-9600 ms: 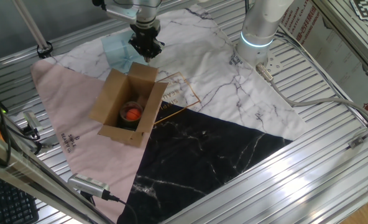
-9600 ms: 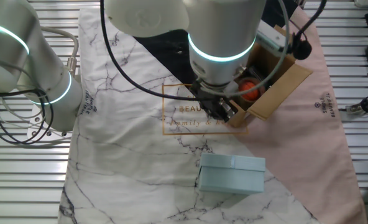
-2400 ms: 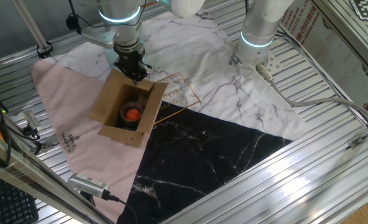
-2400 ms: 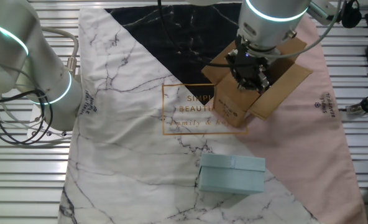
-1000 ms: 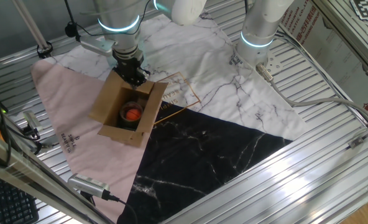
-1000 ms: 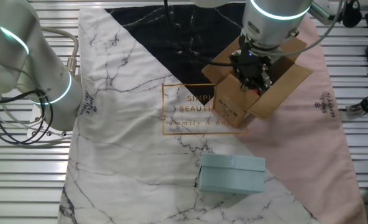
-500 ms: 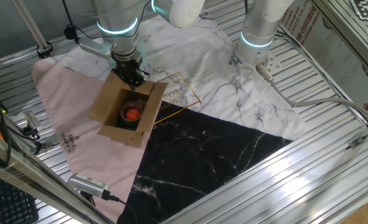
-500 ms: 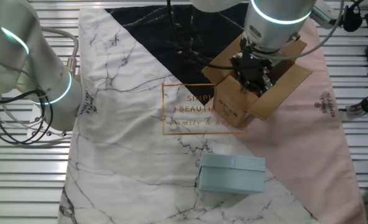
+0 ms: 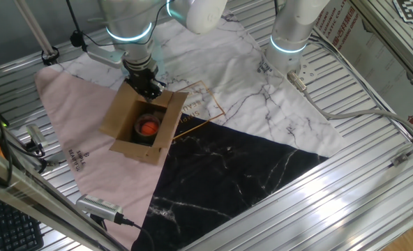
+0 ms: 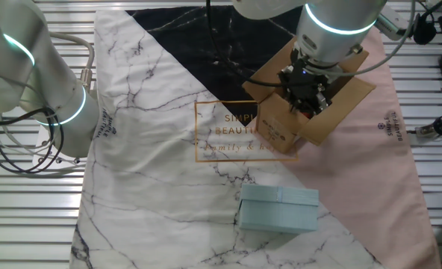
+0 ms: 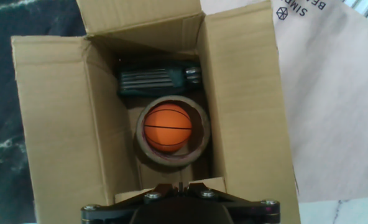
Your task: Cover the box
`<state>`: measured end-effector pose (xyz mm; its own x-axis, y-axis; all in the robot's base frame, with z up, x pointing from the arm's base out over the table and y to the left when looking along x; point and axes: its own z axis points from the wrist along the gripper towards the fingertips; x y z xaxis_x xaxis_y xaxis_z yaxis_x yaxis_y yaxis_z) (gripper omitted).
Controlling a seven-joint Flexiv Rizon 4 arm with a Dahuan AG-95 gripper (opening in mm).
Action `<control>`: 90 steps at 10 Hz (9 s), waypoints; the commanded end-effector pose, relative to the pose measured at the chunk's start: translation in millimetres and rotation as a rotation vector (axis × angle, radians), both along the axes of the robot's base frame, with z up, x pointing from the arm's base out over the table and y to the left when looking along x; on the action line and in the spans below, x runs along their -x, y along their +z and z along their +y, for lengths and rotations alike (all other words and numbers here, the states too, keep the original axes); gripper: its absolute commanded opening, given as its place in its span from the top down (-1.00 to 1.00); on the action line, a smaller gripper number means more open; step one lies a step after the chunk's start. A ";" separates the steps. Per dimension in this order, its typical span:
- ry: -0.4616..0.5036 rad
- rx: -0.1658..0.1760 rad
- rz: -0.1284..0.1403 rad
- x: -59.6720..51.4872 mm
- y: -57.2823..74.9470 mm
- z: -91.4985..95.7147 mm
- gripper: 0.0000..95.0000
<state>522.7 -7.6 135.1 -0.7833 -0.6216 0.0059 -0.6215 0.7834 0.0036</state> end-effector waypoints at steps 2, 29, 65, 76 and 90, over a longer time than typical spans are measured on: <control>-0.001 0.007 0.013 -1.4 -3.7 -1.0 1.00; 0.028 -0.009 -0.011 -12.5 14.3 13.3 1.00; -0.031 -0.056 -0.060 -112.6 66.0 130.8 1.00; 0.095 -0.074 -0.150 -112.6 66.0 130.7 1.00; 0.039 -0.061 -0.136 -158.6 57.5 172.3 1.00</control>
<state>684.8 167.2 191.7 -0.7498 -0.6477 -0.1352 -0.6501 0.7592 -0.0318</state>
